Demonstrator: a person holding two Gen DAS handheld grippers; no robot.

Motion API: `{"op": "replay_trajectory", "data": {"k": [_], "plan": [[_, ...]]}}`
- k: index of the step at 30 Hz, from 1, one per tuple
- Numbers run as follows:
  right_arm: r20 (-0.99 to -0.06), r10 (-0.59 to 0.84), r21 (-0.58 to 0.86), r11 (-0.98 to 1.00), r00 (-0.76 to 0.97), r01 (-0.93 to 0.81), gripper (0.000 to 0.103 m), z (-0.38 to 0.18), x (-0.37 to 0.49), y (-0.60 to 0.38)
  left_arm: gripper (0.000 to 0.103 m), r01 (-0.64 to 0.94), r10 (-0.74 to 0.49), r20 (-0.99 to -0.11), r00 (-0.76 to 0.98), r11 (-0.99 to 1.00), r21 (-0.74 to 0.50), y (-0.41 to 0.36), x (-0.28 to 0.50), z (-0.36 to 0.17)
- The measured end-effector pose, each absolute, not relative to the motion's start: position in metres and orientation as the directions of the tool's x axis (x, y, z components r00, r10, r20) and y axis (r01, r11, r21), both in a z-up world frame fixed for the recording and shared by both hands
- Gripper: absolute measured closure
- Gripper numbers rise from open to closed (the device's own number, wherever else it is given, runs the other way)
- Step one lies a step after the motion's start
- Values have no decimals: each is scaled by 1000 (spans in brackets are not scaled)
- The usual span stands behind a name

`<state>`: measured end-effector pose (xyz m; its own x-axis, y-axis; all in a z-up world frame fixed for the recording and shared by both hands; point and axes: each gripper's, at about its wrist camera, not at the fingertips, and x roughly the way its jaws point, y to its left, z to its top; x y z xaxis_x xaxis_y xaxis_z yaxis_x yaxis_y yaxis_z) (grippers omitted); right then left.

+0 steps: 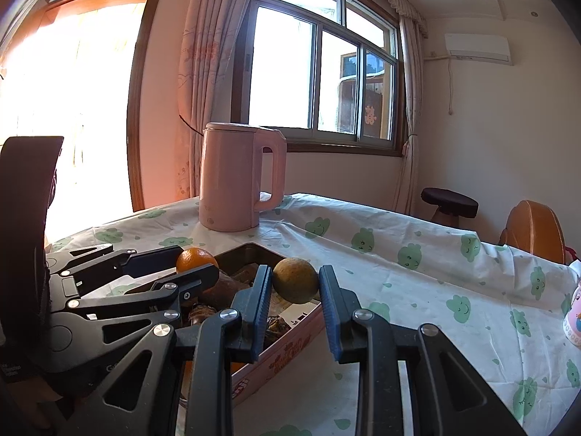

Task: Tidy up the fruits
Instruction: 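Carry the orange over the tin box while the right tool carries the yellow fruit there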

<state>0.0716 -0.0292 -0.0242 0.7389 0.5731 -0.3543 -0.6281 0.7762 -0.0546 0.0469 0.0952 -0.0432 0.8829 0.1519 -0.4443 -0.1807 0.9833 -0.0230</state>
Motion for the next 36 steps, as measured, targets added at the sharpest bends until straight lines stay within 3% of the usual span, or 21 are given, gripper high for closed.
{"op": "replay_trajectory", "data": {"k": [36], "plan": [[-435, 554, -45, 774, 710, -631, 74, -45, 102, 8, 63, -204, 170, -497, 851, 979, -15, 114, 56, -57]]}}
